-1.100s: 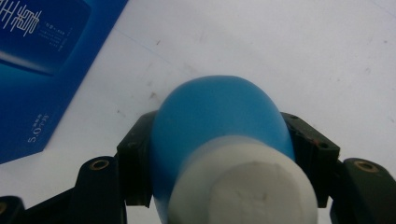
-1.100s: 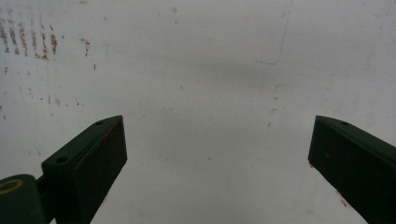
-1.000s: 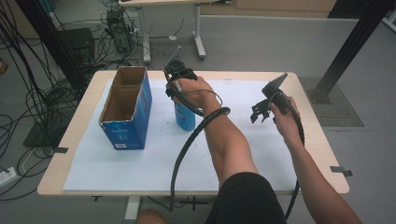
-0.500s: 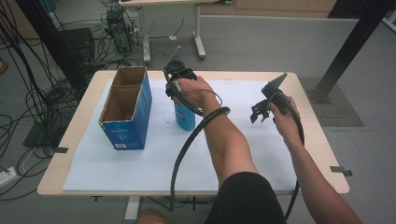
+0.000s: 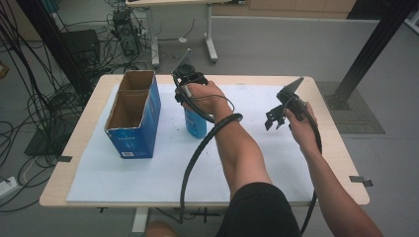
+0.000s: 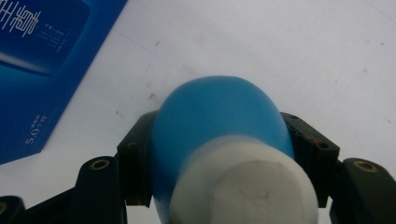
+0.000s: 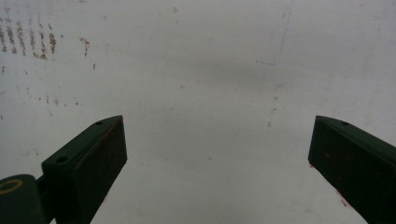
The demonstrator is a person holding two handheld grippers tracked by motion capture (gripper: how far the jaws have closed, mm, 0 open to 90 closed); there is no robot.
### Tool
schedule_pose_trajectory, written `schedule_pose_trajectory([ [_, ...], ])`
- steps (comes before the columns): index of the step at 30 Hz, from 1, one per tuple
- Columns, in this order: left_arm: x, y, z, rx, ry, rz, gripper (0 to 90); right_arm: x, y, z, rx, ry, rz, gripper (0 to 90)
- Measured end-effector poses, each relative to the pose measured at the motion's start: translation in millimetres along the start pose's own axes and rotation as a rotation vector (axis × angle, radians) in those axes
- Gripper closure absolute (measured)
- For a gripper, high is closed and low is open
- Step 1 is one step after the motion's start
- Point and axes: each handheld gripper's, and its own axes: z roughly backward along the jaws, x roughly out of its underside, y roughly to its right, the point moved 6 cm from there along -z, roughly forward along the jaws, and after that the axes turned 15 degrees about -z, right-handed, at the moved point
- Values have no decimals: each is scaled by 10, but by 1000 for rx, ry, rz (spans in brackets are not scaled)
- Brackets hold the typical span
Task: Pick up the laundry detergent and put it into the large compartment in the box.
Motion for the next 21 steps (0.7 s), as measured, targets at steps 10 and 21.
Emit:
schedule_pose_trajectory([
  [10, -5, -6, -1, 1, 3, 4, 369, -6, -2, 1, 3, 1, -2, 44],
  [21, -5, -19, 0, 5, 1, 3, 370, -5, -19, -1, 5, -2, -2, 45],
])
